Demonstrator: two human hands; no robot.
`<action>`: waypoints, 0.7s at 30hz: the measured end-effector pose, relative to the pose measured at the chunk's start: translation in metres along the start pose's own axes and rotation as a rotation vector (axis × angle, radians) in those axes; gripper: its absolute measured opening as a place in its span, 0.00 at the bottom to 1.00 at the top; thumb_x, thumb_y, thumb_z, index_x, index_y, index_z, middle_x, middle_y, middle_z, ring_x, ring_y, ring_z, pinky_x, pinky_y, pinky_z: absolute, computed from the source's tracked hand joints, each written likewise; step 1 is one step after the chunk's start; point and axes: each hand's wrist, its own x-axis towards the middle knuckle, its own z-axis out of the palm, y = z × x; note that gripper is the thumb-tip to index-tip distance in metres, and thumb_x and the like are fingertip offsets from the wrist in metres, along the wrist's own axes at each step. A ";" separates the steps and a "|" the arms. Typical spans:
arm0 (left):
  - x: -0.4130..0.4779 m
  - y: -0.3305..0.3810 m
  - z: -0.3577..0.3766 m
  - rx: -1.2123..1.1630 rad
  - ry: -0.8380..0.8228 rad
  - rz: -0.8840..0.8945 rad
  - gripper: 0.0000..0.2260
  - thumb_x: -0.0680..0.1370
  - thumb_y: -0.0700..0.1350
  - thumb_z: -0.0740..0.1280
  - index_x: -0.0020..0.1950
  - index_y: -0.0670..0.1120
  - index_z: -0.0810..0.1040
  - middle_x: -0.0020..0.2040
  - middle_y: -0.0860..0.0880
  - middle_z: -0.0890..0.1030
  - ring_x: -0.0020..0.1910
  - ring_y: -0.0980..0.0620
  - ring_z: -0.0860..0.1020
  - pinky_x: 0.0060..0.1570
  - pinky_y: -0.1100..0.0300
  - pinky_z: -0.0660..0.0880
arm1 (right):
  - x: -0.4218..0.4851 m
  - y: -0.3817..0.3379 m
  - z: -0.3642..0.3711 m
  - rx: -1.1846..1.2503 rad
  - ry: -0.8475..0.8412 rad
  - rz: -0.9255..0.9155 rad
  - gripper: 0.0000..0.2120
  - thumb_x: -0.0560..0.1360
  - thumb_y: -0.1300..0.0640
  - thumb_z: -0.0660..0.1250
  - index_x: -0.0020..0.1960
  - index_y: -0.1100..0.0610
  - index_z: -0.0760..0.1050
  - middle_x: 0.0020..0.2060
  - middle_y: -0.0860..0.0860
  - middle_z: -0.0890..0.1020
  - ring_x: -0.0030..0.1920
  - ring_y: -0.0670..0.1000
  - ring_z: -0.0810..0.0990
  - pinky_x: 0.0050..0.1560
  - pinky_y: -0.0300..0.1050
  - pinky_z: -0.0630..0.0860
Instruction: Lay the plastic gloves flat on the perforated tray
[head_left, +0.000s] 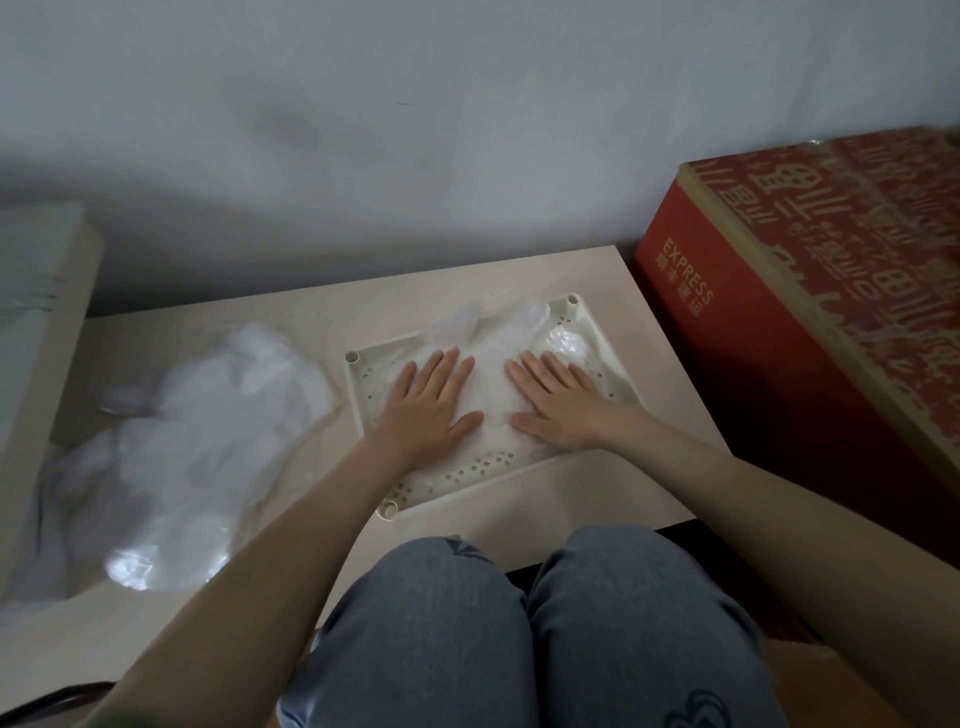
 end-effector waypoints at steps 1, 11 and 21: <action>0.000 0.000 -0.002 -0.041 -0.004 0.007 0.42 0.68 0.68 0.31 0.79 0.49 0.43 0.79 0.49 0.41 0.78 0.52 0.40 0.74 0.52 0.37 | 0.001 0.001 0.001 0.002 0.004 0.004 0.34 0.81 0.39 0.46 0.76 0.47 0.30 0.76 0.48 0.32 0.75 0.52 0.31 0.74 0.53 0.35; -0.014 -0.005 -0.038 -0.248 0.353 0.142 0.17 0.75 0.49 0.58 0.60 0.48 0.77 0.77 0.46 0.59 0.78 0.48 0.52 0.74 0.50 0.39 | -0.008 -0.003 -0.011 0.104 0.070 0.034 0.37 0.78 0.41 0.57 0.78 0.46 0.37 0.78 0.49 0.39 0.77 0.51 0.36 0.74 0.52 0.37; -0.069 -0.040 -0.055 -0.060 0.352 -0.521 0.21 0.82 0.45 0.57 0.74 0.41 0.61 0.76 0.40 0.58 0.75 0.40 0.57 0.73 0.49 0.54 | -0.021 -0.020 -0.043 0.121 0.184 0.015 0.37 0.74 0.47 0.66 0.77 0.47 0.51 0.77 0.49 0.51 0.77 0.49 0.45 0.73 0.49 0.41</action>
